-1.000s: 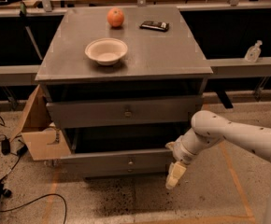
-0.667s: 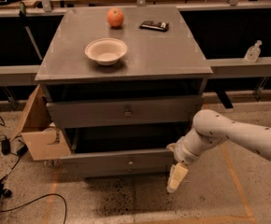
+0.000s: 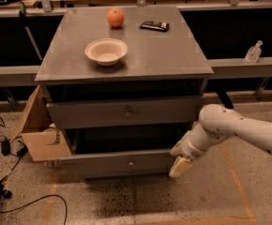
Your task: Open middle drawer
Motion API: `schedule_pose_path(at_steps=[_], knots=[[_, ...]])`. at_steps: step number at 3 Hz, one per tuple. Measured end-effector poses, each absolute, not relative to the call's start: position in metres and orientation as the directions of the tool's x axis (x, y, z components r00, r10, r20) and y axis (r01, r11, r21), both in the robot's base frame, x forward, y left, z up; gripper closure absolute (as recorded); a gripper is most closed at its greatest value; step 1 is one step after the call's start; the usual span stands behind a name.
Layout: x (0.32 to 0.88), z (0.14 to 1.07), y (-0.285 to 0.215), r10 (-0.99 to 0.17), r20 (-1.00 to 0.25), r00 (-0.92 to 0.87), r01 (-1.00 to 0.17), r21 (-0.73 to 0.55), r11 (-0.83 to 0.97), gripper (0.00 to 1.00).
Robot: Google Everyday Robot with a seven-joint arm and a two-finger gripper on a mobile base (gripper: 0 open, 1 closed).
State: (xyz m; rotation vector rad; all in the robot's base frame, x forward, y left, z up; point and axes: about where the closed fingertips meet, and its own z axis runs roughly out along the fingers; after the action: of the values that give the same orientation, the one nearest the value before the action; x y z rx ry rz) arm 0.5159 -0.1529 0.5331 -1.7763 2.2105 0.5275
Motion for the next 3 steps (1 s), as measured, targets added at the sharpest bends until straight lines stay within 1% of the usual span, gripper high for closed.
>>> schedule_pose_path(at_steps=[2, 3], knots=[[0.556, 0.551, -0.191, -0.908, -0.373, -0.193, -0.964, -0.1, 0.246, 0.86], [0.587, 0.545, -0.2, -0.919, -0.371, -0.131, -0.954, -0.205, 0.218, 1.0]])
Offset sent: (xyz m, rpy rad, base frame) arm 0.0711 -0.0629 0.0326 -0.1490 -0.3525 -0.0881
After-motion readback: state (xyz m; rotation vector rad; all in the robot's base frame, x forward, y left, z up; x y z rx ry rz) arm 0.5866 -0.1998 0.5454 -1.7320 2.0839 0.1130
